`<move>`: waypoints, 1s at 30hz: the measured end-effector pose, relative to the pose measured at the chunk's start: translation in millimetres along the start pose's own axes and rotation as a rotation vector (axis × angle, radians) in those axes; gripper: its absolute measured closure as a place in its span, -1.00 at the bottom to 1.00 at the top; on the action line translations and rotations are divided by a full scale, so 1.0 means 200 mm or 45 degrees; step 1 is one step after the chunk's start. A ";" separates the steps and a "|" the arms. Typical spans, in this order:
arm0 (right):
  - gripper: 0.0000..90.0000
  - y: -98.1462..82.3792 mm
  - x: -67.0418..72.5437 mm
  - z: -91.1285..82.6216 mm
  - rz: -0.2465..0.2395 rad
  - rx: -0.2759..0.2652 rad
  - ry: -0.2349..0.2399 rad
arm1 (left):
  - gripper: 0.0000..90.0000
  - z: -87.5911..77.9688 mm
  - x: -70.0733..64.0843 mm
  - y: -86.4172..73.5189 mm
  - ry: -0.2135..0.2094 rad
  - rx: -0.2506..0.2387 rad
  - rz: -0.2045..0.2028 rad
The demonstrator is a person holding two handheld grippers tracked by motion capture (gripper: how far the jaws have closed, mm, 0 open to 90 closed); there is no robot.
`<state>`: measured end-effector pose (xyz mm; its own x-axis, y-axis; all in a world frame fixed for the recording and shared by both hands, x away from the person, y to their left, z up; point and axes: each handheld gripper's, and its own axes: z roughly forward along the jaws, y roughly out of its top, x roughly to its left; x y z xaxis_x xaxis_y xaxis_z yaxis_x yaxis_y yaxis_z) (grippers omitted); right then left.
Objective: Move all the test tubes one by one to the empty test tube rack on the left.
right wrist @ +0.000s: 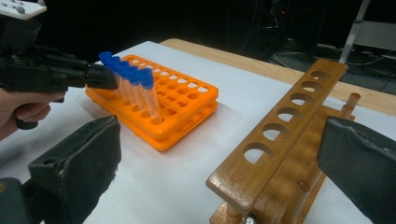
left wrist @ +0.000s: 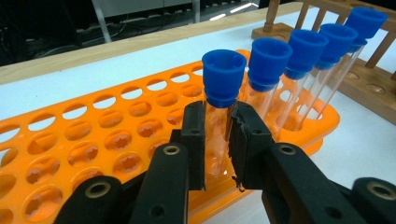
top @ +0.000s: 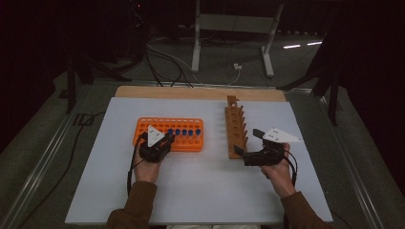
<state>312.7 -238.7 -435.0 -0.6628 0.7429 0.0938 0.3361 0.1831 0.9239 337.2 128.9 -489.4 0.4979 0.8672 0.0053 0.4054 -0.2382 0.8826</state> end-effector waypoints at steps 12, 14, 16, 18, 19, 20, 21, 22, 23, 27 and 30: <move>-0.99 -0.01 -0.02 -0.01 0.010 -0.003 -0.009 | 0.72 0.01 0.00 -0.01 0.001 0.009 -0.015; -0.99 -0.01 -0.02 -0.01 0.011 -0.003 -0.012 | 0.71 0.01 0.00 -0.01 -0.003 0.011 -0.019; -0.99 -0.01 -0.02 -0.02 0.012 -0.002 -0.016 | 0.64 0.00 0.00 0.00 -0.006 0.011 -0.026; -0.99 -0.01 -0.03 -0.02 0.013 -0.003 -0.021 | 0.57 0.00 0.00 0.00 -0.007 0.005 -0.028; -0.99 -0.01 -0.03 -0.02 0.015 -0.003 -0.021 | 0.50 -0.01 0.00 0.00 0.002 0.005 -0.031; -0.99 -0.01 -0.03 -0.02 0.015 -0.004 -0.022 | 0.43 -0.02 0.01 0.00 -0.001 0.000 -0.047; -0.99 -0.01 -0.03 -0.03 0.017 -0.006 -0.023 | 0.37 -0.03 0.01 0.01 -0.011 -0.005 -0.057; -0.99 -0.01 -0.03 -0.03 0.020 -0.007 -0.026 | 0.29 -0.03 0.02 0.01 -0.020 -0.008 -0.063; -0.99 -0.01 -0.03 -0.03 0.024 -0.008 -0.027 | 0.23 -0.04 0.02 0.01 -0.031 -0.014 -0.066; -0.99 -0.01 -0.04 -0.04 0.030 -0.013 -0.035 | 0.04 -0.09 0.02 0.02 -0.062 -0.048 -0.086; -0.99 -0.01 -0.05 -0.05 0.021 -0.013 -0.053 | -0.04 -0.13 0.04 0.04 -0.124 -0.081 -0.114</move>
<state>311.4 -253.2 -433.7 -0.6290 0.7718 0.0935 0.3394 0.1644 0.9262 323.3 145.6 -470.2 0.5352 0.8365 -0.1177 0.4039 -0.1310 0.9054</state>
